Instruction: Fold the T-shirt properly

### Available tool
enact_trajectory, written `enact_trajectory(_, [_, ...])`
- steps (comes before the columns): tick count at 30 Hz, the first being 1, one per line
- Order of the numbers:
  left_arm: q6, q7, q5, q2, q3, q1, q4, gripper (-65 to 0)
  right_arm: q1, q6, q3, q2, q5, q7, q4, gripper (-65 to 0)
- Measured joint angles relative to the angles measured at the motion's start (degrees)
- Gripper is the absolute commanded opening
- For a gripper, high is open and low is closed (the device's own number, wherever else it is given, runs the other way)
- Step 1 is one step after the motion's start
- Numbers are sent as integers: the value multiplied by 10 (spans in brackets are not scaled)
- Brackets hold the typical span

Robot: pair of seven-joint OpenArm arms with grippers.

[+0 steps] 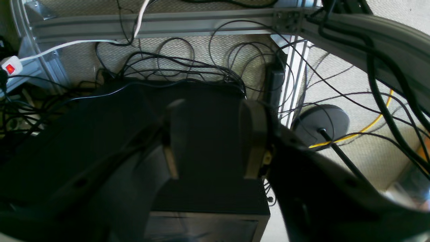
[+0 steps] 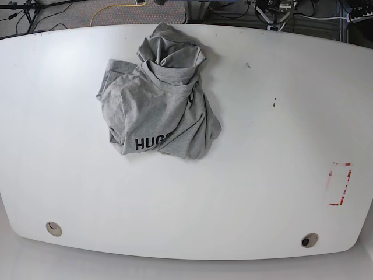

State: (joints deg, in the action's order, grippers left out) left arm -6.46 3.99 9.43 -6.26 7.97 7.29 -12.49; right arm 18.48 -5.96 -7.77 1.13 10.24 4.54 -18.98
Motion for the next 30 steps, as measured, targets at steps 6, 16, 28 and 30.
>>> enact_trajectory(6, [0, 0, 0, 0, -4, -2, 0, -413, 0, 0, 0, 0, 0, 2, 0, -533])
enact_trajectory(16, [0, 0, 0, 0, -2, -2, 0, -415, 0, 0, 3, 1, 0, 5, 0, -534])
enact_trajectory(28, [0, 0, 0, -1, -7, -3, 0, -415, 3, 0, 4, 3, 0, 7, 0, -532])
enact_trajectory(30, [0, 0, 0, -1, -7, -3, 0, -415, 4, 0, 4, 3, 0, 3, 0, -532])
